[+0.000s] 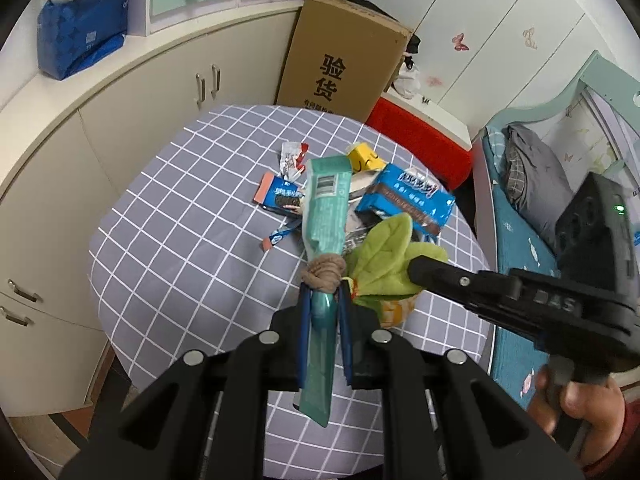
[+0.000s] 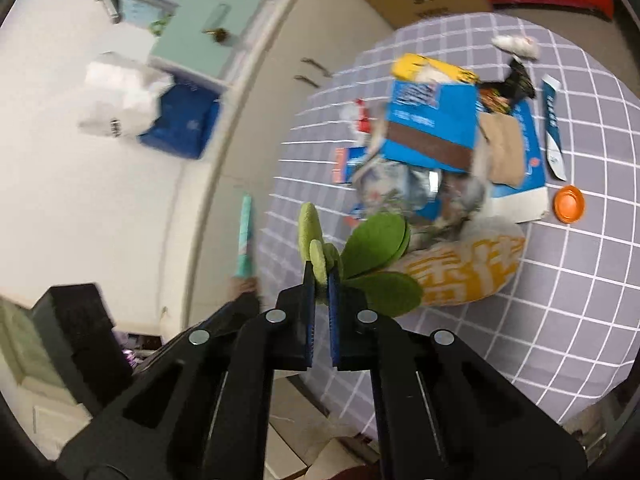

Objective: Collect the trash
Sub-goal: 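Carry the tube and leaf toy to the blue bin and release both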

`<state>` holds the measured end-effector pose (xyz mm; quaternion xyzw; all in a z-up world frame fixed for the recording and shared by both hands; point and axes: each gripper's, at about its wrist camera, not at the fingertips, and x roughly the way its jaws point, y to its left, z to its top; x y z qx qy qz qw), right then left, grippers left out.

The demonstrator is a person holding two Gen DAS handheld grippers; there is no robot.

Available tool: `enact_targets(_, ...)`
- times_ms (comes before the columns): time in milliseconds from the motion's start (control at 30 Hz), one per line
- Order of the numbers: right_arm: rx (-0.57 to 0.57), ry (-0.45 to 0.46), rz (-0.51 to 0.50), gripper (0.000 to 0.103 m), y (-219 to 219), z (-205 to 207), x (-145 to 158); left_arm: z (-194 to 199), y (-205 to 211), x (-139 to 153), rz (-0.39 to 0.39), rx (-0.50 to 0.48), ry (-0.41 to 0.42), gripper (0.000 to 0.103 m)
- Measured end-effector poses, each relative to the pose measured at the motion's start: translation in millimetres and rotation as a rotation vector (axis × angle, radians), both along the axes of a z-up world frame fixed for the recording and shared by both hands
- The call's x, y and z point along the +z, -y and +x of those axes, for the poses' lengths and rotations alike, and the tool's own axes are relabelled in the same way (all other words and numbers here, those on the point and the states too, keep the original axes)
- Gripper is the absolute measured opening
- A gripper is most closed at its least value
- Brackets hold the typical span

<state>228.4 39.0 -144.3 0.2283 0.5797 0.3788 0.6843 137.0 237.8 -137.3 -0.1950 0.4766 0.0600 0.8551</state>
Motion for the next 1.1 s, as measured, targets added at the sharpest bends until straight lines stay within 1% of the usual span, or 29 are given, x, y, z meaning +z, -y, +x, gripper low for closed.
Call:
enact_targets(133,0.006,0.023,0.035,0.006,17.2,-7.6,18.5,-4.6,17.3,16.9,0.042,-0.007,0.02,0.013)
enact_targets(167,-0.003,0.03,0.037,0.006,29.3,-8.8,23.0,-4.3,25.6,20.9,0.056,-0.019,0.023,0.013)
enact_targets(233,-0.025,0.034,0.043,0.006,53.4,-10.7,27.1,-2.3,42.4,26.4,0.057,-0.04,0.033,0.013)
enact_targets(267,-0.036,0.039,0.04,0.006,67.3,-12.2,27.9,0.7,58.5,28.4,0.056,-0.066,0.034,0.013)
enact_targets(333,-0.074,0.051,0.022,0.006,104.2,-15.0,32.0,6.2,82.1,29.2,0.053,-0.101,0.036,0.013)
enact_targets(367,-0.09,0.049,0.015,0.006,116.3,-14.5,32.7,11.3,101.5,28.0,0.043,-0.131,0.034,0.013)
enact_targets(433,-0.144,0.048,-0.009,0.006,160.0,-17.4,30.3,19.7,133.5,24.6,0.021,-0.177,0.027,0.013)
enact_targets(467,-0.178,0.05,-0.032,0.006,188.0,-20.2,28.2,25.5,156.4,20.9,0.005,-0.214,0.021,0.013)
enact_targets(533,-0.225,0.046,-0.064,0.006,226.2,-24.4,23.2,33.9,191.7,15.0,-0.017,-0.271,0.008,0.013)
enact_targets(567,-0.257,0.045,-0.101,0.006,253.4,-28.0,18.4,38.7,217.0,9.9,-0.027,-0.314,-0.002,0.013)
enact_targets(600,-0.279,0.043,-0.125,0.006,270.2,-30.9,14.3,43.4,240.2,4.3,-0.037,-0.35,-0.011,0.013)
enact_targets(633,-0.308,0.032,-0.154,0.006,293.2,-34.0,7.4,46.1,252.5,0.3,-0.042,-0.369,-0.019,0.013)
enact_targets(667,-0.328,0.02,-0.172,0.006,308.4,-34.5,0.6,50.5,274.0,-6.7,-0.054,-0.398,-0.033,0.013)
enact_targets(700,-0.361,0.0,-0.205,0.006,333.5,-37.9,-10.9,55.1,295.6,-15.3,-0.07,-0.428,-0.05,0.013)
enact_targets(733,-0.378,-0.012,-0.23,0.006,348.2,-40.2,-19.9,58.5,312.6,-23.5,-0.077,-0.451,-0.067,0.013)
enact_targets(867,-0.454,-0.087,-0.306,0.006,408.9,-45.0,-66.2,68.7,370.2,-59.7,-0.071,-0.535,-0.134,0.013)
enact_targets(967,-0.482,-0.116,-0.33,0.006,434.4,-45.3,-91.6,75.1,406.6,-90.7,-0.057,-0.579,-0.194,0.013)
enact_targets(1000,-0.492,-0.133,-0.333,0.006,442.7,-43.1,-104.1,76.9,416.2,-100.4,-0.056,-0.59,-0.213,0.013)
enact_targets(1100,-0.491,-0.143,-0.357,0.006,449.6,-37.4,-123.7,81.9,440.2,-129.4,-0.043,-0.607,-0.273,0.013)
